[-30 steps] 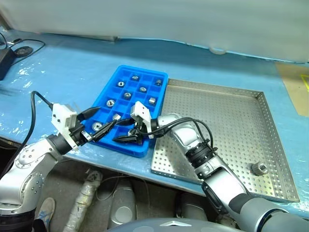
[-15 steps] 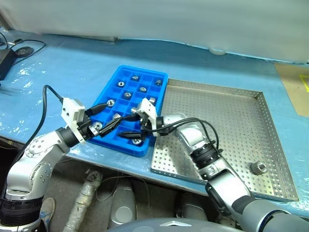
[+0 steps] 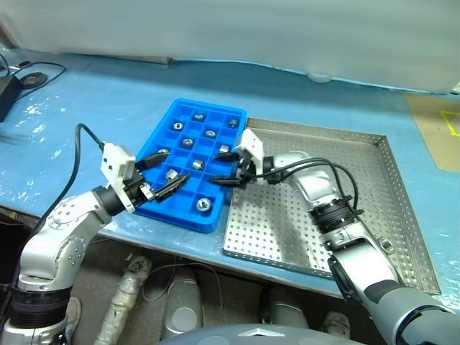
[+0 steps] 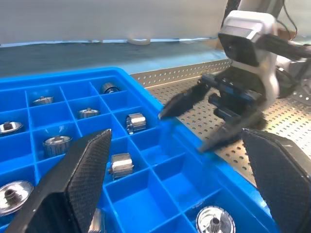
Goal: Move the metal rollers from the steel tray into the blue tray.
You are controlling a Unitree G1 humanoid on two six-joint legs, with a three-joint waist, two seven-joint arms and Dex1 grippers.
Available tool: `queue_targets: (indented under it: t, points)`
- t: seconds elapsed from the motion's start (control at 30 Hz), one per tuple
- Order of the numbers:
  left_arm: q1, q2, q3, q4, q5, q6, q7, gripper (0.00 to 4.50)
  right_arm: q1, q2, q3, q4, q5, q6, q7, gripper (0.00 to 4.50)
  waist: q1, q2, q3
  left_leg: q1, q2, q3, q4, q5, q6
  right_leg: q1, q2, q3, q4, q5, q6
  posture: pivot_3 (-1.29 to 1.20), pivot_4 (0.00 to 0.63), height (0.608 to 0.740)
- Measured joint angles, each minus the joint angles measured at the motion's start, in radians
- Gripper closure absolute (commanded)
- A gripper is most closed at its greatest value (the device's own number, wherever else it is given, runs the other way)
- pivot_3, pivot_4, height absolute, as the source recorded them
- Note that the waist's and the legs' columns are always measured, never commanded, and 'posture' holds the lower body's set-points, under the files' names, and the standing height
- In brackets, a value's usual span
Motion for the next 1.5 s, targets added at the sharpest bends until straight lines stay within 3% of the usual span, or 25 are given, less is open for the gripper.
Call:
queue_targets:
  t: [0.17, 0.33, 0.63, 0.8, 1.13, 1.5]
  points:
    - [-0.104, -0.079, -0.131, 0.110, 0.038, -0.017, -0.052, 0.00, 0.065, -0.111, -0.100, -0.033, -0.001, -0.009, -0.073, 0.72, -0.023, 0.000, 0.000, 0.001, 0.000, 0.001, 0.000, 0.001, -0.001, 0.000, 0.001, 0.001, 0.001, 0.000, -0.001, -0.01, 0.150, 0.740]
    - [-0.288, -0.175, -0.239, 0.300, 0.096, -0.073, -0.143, 0.00, 0.242, -0.219, -0.214, -0.213, 0.022, 0.067, -0.140, 0.72, -0.073, 0.000, 0.000, 0.002, 0.000, 0.003, 0.001, 0.002, -0.001, 0.000, 0.001, 0.004, -0.001, 0.001, -0.001, -0.16, 0.150, 0.740]
    - [-0.452, -0.299, -0.337, 0.580, 0.173, -0.187, -0.322, 0.00, 0.573, -0.342, -0.410, -0.543, 0.073, 0.264, -0.259, 0.72, -0.175, 0.000, -0.001, 0.006, 0.000, 0.012, 0.000, -0.003, 0.006, 0.000, 0.002, 0.011, -0.007, 0.001, -0.001, -0.35, 0.150, 0.740]
    - [-0.490, -0.352, -0.352, 0.684, 0.202, -0.233, -0.383, 0.00, 0.760, -0.399, -0.468, -0.644, 0.083, 0.359, -0.287, 0.72, -0.188, 0.000, -0.001, 0.010, 0.000, 0.021, 0.000, -0.005, 0.009, 0.000, 0.002, 0.020, -0.008, -0.003, 0.007, -0.42, 0.150, 0.740]
    - [-0.547, -0.418, -0.353, 0.791, 0.238, -0.293, -0.439, 0.00, 0.923, -0.437, -0.526, -0.755, 0.124, 0.454, -0.314, 0.72, -0.217, -0.001, 0.000, 0.007, -0.002, 0.025, 0.014, -0.010, 0.017, 0.000, 0.002, 0.028, -0.010, -0.004, 0.009, -0.47, 0.150, 0.740]
    - [-0.547, -0.439, -0.353, 0.812, 0.268, -0.309, -0.459, 0.00, 0.949, -0.449, -0.563, -0.752, 0.127, 0.448, -0.349, 0.72, -0.223, -0.001, 0.000, 0.002, -0.002, 0.025, 0.015, -0.012, 0.019, -0.002, 0.002, 0.029, -0.013, -0.004, 0.010, -0.47, 0.150, 0.740]
